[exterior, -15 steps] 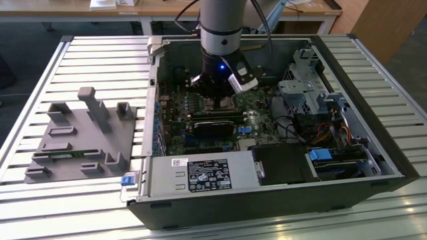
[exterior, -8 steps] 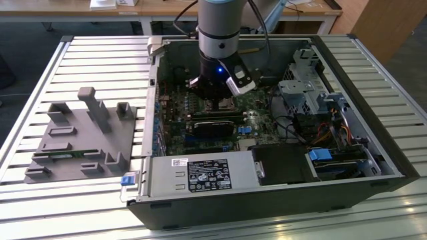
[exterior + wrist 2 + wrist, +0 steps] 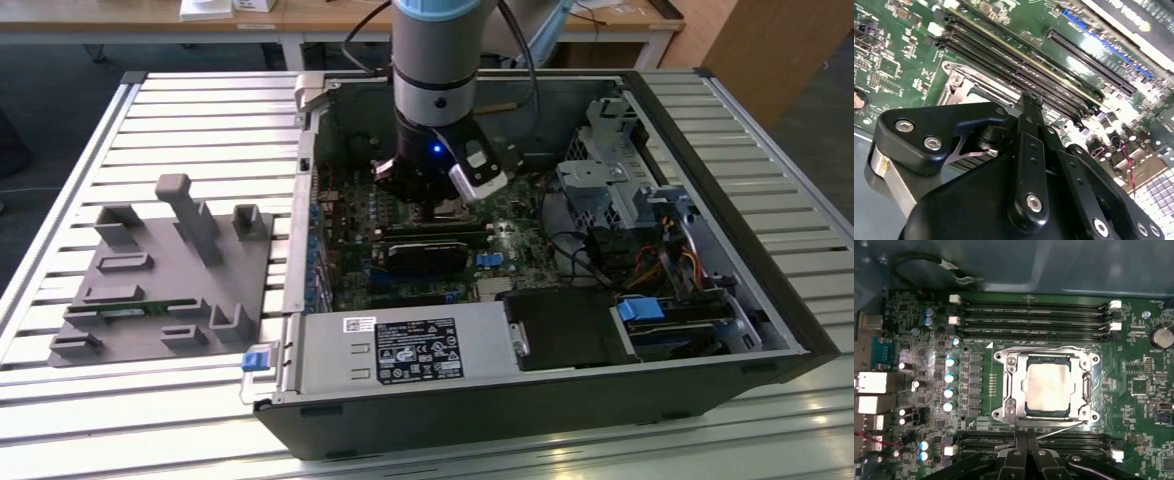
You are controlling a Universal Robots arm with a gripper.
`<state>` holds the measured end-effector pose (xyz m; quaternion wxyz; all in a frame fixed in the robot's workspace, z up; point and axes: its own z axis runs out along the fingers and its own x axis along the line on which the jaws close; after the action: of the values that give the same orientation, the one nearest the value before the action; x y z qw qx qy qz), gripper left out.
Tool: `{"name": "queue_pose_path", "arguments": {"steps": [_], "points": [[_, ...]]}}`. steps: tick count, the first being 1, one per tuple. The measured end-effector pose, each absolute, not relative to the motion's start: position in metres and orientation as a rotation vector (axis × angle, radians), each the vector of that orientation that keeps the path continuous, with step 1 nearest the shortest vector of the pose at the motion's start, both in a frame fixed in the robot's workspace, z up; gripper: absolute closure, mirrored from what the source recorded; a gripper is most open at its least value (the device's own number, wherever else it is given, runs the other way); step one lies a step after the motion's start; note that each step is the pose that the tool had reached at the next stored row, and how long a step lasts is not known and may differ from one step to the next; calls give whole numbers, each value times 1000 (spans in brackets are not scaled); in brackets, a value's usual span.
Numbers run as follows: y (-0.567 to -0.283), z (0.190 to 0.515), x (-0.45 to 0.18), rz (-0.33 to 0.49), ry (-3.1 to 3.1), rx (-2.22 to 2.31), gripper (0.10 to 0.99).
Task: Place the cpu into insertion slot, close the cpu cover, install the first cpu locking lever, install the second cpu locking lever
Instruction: 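Install the second cpu locking lever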
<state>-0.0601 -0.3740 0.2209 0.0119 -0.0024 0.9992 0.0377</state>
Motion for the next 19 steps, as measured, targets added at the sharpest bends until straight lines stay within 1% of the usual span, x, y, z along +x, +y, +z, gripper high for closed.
{"name": "queue_pose_path", "arguments": {"steps": [5,14,19], "points": [[-376,219,-65,135,3115,-7,980],[-376,206,-67,167,3113,-7,980],[-383,206,-70,202,3111,-7,980]]}}
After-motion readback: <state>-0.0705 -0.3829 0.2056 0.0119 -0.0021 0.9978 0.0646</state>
